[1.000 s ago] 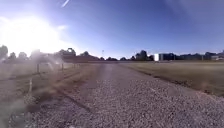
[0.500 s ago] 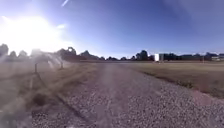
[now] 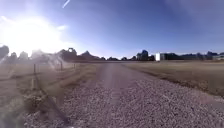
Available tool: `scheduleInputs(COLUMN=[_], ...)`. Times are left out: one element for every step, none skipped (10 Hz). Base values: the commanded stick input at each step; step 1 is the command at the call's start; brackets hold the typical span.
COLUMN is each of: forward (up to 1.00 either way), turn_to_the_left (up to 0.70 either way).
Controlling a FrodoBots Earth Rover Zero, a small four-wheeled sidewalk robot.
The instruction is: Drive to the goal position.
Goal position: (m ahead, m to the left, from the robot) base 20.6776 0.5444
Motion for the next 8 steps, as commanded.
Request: scheduleInputs(forward=[0.5, 0.5, 0.5, 0.5, 0.5, 0.5, 0.5, 0.5], turn_to_the_left=[0.0, 0.0, 0.0, 0.0, 0.0, 0.0, 0.0, 0.0])
